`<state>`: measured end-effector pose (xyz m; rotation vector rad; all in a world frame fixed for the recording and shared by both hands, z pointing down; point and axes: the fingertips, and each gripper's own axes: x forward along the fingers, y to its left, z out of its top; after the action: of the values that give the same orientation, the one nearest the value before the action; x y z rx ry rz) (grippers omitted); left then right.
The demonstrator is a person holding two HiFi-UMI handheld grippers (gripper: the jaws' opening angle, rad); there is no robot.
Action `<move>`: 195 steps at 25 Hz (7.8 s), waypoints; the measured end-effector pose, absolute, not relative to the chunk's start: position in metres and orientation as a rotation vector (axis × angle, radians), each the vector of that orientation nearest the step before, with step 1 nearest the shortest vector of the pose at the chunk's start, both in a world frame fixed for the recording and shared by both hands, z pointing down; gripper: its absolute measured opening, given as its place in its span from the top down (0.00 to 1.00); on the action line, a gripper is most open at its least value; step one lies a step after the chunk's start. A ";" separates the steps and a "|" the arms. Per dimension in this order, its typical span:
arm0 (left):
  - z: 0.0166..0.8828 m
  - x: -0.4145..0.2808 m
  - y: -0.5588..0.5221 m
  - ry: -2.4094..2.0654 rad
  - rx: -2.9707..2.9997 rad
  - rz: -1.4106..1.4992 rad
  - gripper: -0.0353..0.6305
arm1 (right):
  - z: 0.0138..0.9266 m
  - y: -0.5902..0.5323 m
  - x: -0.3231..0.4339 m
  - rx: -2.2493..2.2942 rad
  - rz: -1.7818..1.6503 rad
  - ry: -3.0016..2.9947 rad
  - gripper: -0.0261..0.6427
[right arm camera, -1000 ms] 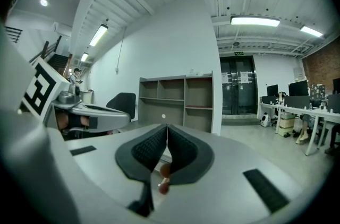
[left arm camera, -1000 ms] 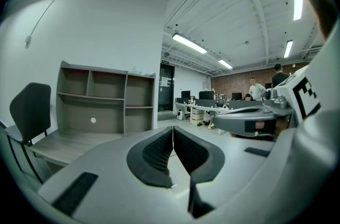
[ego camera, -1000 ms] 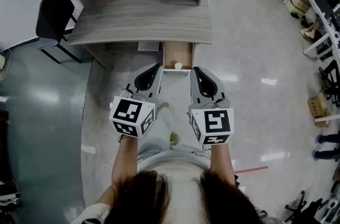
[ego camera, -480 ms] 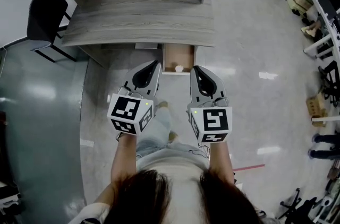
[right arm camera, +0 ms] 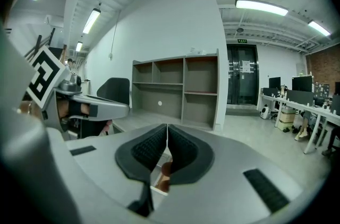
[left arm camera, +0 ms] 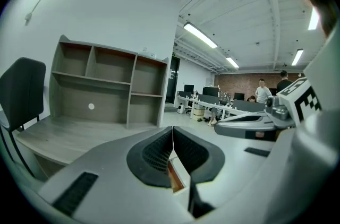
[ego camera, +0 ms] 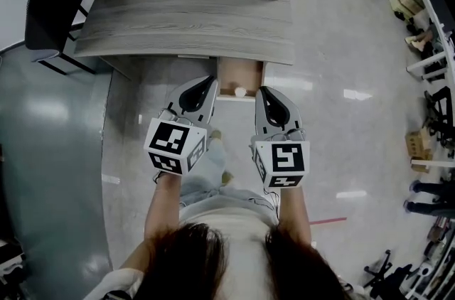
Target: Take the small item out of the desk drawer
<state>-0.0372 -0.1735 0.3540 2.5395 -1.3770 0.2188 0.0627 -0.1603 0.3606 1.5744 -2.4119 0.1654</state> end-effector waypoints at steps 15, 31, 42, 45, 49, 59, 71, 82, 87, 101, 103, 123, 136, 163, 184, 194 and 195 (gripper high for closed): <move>0.384 -0.034 -0.242 -1.247 2.551 0.249 0.92 | 0.415 -0.219 0.061 1.557 0.227 -2.290 0.92; 0.412 -0.034 -0.281 -1.167 2.538 0.284 0.92 | 0.492 -0.251 0.059 1.491 0.343 -2.169 0.92; 0.435 -0.037 -0.297 -1.136 2.525 0.327 0.92 | 0.540 -0.264 0.057 1.439 0.412 -2.107 0.92; 0.442 -0.038 -0.301 -1.132 2.517 0.335 0.92 | 0.553 -0.268 0.054 1.416 0.421 -2.093 0.92; 0.448 -0.040 -0.306 -1.125 2.504 0.342 0.92 | 0.567 -0.273 0.052 1.388 0.434 -2.073 0.92; 0.466 -0.039 -0.318 -1.113 2.486 0.359 0.92 | 0.605 -0.279 0.052 1.331 0.497 -2.043 0.92; 0.493 -0.038 -0.323 -1.092 2.458 0.395 0.92 | 0.646 -0.285 0.052 1.291 0.551 -1.996 0.92; 0.512 -0.041 -0.326 -1.073 2.446 0.413 0.92 | 0.680 -0.283 0.047 1.255 0.589 -1.955 0.92; 0.518 -0.041 -0.328 -1.063 2.441 0.420 0.92 | 0.692 -0.284 0.045 1.239 0.615 -1.947 0.90; 0.535 -0.043 -0.334 -1.069 2.420 0.434 0.92 | 0.729 -0.281 0.044 1.184 0.692 -1.901 0.78; 0.537 -0.043 -0.333 -1.066 2.418 0.436 0.92 | 0.734 -0.280 0.044 1.174 0.702 -1.891 0.76; 0.559 -0.048 -0.338 -1.045 2.394 0.457 0.92 | 0.782 -0.271 0.040 1.021 0.746 -1.764 0.69; 0.561 -0.050 -0.344 -1.053 2.387 0.449 0.92 | 0.795 -0.265 0.034 0.939 0.790 -1.715 0.67; 0.559 -0.053 -0.334 -1.080 2.378 0.453 0.92 | 0.796 -0.262 0.041 0.924 0.784 -1.673 0.71; 0.516 -0.038 -0.292 -1.114 2.423 0.439 0.92 | 0.733 -0.251 0.049 1.086 0.725 -1.812 0.72; 0.493 -0.034 -0.261 -1.144 2.431 0.432 0.92 | 0.700 -0.237 0.051 1.138 0.681 -1.866 0.72; 0.490 -0.034 -0.258 -1.146 2.431 0.431 0.92 | 0.696 -0.235 0.052 1.144 0.677 -1.869 0.72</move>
<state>-0.0338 -0.2584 0.4904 2.4314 -1.1462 0.4306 0.0516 -0.2353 0.6963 1.1438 -1.8692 0.6772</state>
